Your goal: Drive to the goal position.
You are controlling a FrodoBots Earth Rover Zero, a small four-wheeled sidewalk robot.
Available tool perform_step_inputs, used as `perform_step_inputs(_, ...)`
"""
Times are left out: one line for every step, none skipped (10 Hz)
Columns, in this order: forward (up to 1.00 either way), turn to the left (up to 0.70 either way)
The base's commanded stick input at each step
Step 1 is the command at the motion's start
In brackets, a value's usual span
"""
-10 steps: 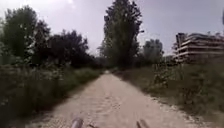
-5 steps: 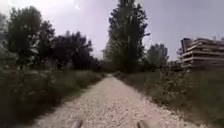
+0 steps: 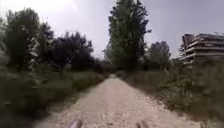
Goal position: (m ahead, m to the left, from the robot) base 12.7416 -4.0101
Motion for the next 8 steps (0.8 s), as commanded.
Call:
perform_step_inputs(0.85, 0.00)
perform_step_inputs(0.85, 0.00)
perform_step_inputs(0.85, -0.04)
perform_step_inputs(0.85, -0.24)
perform_step_inputs(0.85, -0.34)
perform_step_inputs(0.85, -0.10)
perform_step_inputs(0.85, 0.00)
perform_step_inputs(0.85, 0.00)
